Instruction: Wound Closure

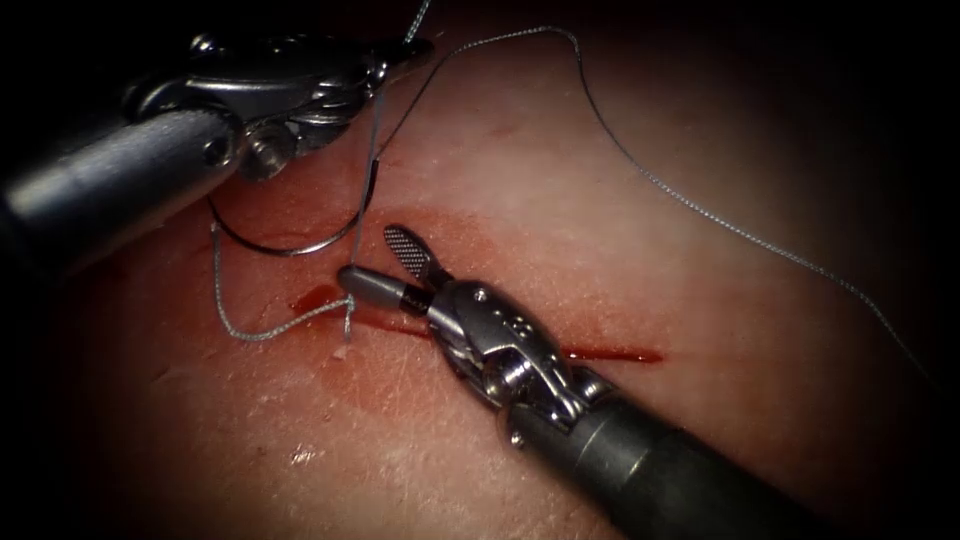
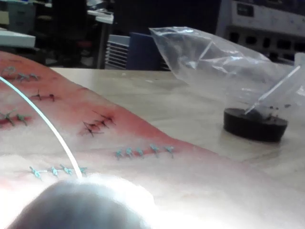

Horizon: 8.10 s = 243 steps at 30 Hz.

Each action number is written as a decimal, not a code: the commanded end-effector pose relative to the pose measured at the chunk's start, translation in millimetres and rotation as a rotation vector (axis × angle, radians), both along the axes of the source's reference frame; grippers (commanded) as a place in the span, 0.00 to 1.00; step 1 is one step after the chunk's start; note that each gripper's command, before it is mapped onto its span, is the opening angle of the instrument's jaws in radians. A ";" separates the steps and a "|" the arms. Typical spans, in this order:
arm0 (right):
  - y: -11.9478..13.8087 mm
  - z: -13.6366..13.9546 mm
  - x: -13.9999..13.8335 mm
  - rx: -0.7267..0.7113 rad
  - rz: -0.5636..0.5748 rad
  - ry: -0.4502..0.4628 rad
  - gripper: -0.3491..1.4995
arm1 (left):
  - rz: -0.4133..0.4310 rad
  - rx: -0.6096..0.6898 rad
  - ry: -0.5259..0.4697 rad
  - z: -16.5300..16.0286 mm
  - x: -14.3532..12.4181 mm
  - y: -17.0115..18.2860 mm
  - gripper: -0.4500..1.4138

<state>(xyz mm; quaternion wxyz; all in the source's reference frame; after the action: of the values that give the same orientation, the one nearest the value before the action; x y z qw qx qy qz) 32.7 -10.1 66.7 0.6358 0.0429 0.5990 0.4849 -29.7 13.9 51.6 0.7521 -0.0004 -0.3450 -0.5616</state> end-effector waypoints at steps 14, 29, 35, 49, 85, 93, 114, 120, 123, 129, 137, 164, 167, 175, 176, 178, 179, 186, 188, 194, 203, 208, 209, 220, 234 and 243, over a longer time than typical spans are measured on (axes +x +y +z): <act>1.2 -3.5 3.8 -0.033 -0.066 0.001 0.99 | -0.011 -0.010 0.002 -1.2 -0.3 1.4 0.00; 1.5 -2.2 6.1 -0.041 -0.067 -0.003 0.97 | -0.019 -0.007 0.001 -1.2 -0.8 1.4 0.00; 1.3 -2.6 5.7 -0.039 -0.109 0.020 0.00 | -0.019 -0.008 0.001 -1.2 -0.9 1.3 0.00; 3.2 -5.3 -0.2 -0.012 0.031 -0.041 0.00 | -0.018 -0.023 -0.003 -1.7 0.4 0.8 0.00; 0.2 -4.2 -0.8 0.070 0.205 -0.034 0.86 | -0.348 0.693 -0.184 12.3 14.8 -14.6 0.64; 0.0 -4.2 -0.7 0.070 0.205 -0.034 0.86 | -0.380 0.695 -0.183 10.1 13.9 -11.8 0.00; -1.1 -3.9 2.1 -0.154 -0.219 -0.202 0.83 | -0.295 0.493 -0.349 1.8 7.8 -6.1 0.00; -1.4 -1.3 5.7 -0.170 -0.202 -0.220 0.91 | -0.287 0.486 -0.345 1.8 7.6 -6.1 0.00; -1.2 -1.2 6.4 -0.169 -0.201 -0.220 0.91 | -0.288 0.486 -0.345 1.8 7.6 -6.1 0.00; -1.0 -1.2 6.8 -0.177 -0.201 -0.228 0.91 | -0.289 0.485 -0.345 1.8 7.5 -6.2 0.00; -0.8 -2.7 7.0 -0.191 -0.210 -0.238 0.90 | -0.290 0.483 -0.345 1.9 7.4 -6.4 0.00; 0.2 -5.8 6.3 -0.189 -0.214 -0.260 0.00 | -0.285 0.482 -0.342 1.5 7.5 -6.3 0.00; 1.1 -7.9 3.3 -0.196 -0.202 -0.286 0.00 | -0.294 0.470 -0.344 0.9 8.4 -5.7 0.00; 3.5 -7.4 -7.0 -0.197 -0.122 -0.357 0.00 | -0.271 0.443 -0.335 0.4 9.5 -5.7 0.00; 3.5 -6.4 -8.2 -0.195 -0.083 -0.384 0.00 | -0.232 0.424 -0.315 0.4 10.2 -6.3 0.00; 3.5 -5.5 -8.5 -0.179 -0.031 -0.405 0.41 | -0.141 0.417 -0.230 0.9 11.7 -7.9 0.00; 3.5 -5.2 -8.3 -0.161 -0.005 -0.411 0.64 | -0.078 0.396 -0.186 1.2 12.3 -8.8 0.29; 3.2 -4.9 -7.8 -0.112 0.061 -0.387 0.84 | 0.229 0.429 -0.017 2.0 16.0 -13.8 0.72; 3.2 -4.9 -7.8 -0.119 0.067 -0.379 0.84 | 0.257 0.454 0.038 1.8 18.1 -14.4 0.75; 3.0 -5.0 -7.5 -0.121 0.079 -0.360 0.85 | 0.192 0.482 0.077 1.1 22.9 -14.4 0.75; 3.0 -5.2 -7.4 -0.116 0.081 -0.354 0.83 | 0.192 0.197 -0.095 -9.3 11.7 -0.7 0.69; 4.1 -6.5 -8.6 -0.132 0.113 -0.303 0.72 | 0.399 -0.040 -0.007 -5.1 4.9 3.8 0.58; 4.2 -6.6 -8.8 -0.131 0.112 -0.302 0.71 | 0.449 -0.102 0.016 -2.8 4.6 3.5 0.57; 4.2 -6.7 -8.3 -0.127 0.120 -0.300 0.74 | 0.852 0.086 0.135 6.2 11.7 -1.5 0.47; 3.8 -6.4 -7.4 -0.122 0.130 -0.297 0.81 | 1.029 0.025 0.266 12.9 13.2 -6.3 0.36; 3.7 -6.3 -7.4 -0.123 0.131 -0.297 0.83 | 1.020 0.086 0.133 7.5 13.8 -6.2 0.56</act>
<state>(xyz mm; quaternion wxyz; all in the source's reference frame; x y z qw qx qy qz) 24.8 -7.5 61.1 0.6879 -0.1049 0.5254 0.4896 -15.6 8.1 57.8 0.9397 0.1703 -0.2496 -0.1603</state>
